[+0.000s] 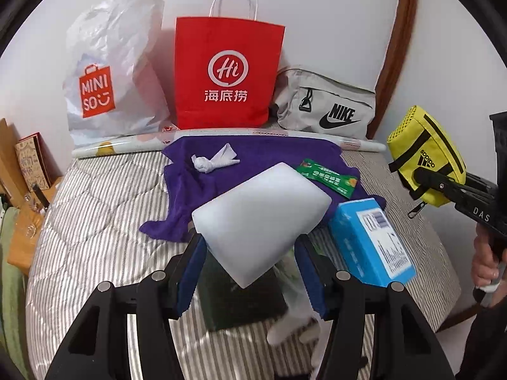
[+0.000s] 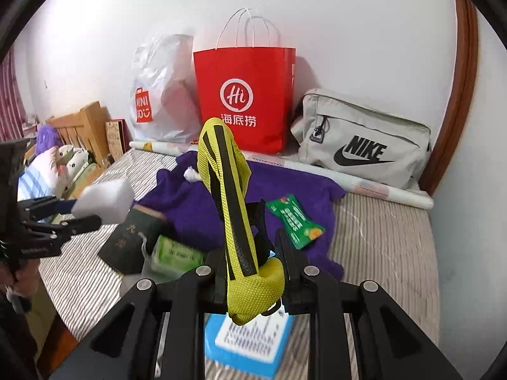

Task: Organize soft objects
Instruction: 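Carry the foam block and yellow pouch over the purple towel and open both grippers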

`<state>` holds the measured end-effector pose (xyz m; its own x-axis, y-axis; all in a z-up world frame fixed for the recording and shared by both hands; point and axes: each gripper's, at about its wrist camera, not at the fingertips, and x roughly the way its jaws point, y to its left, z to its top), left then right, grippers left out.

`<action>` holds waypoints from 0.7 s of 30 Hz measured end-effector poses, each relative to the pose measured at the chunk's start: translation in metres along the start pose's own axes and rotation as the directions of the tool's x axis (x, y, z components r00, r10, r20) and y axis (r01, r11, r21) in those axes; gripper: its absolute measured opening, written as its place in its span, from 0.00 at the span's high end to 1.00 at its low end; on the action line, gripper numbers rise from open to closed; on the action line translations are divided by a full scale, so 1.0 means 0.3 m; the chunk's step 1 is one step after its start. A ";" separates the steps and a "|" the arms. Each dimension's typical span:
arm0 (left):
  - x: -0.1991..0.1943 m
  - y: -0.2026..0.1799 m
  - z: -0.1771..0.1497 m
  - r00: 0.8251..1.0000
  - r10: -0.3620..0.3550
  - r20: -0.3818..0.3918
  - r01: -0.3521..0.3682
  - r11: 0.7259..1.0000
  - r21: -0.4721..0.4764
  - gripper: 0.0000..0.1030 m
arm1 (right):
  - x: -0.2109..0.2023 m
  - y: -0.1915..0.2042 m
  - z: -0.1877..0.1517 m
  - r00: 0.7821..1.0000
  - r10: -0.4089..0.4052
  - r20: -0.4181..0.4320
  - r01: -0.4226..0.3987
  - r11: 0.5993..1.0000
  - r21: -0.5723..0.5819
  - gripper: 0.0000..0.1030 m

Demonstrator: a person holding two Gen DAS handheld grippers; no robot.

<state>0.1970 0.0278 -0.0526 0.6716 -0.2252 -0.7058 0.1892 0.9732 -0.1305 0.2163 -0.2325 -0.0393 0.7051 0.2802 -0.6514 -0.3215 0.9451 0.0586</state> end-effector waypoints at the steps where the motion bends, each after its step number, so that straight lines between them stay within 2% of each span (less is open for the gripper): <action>1: 0.018 0.003 0.010 1.000 0.002 -0.006 -0.002 1.000 0.000 0.46 | 0.019 -0.001 0.006 1.000 0.009 -0.001 -0.009 1.000 0.003 0.78; 14: 0.229 0.080 0.164 0.998 -0.001 -0.063 -0.003 0.998 -0.056 0.46 | 0.283 -0.046 0.074 0.995 0.002 -0.102 -0.001 1.000 0.014 0.78; 21: 0.339 0.121 0.221 0.995 0.031 -0.100 -0.035 0.999 -0.038 0.46 | 0.399 -0.091 0.109 0.988 0.017 -0.155 -0.013 1.000 0.025 0.78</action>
<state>0.3197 0.0371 -0.0829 0.6023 -0.1894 -0.7755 0.1385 0.9815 -0.1322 0.3302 -0.2192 -0.0942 0.5930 0.2666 -0.7598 -0.3146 0.9453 0.0861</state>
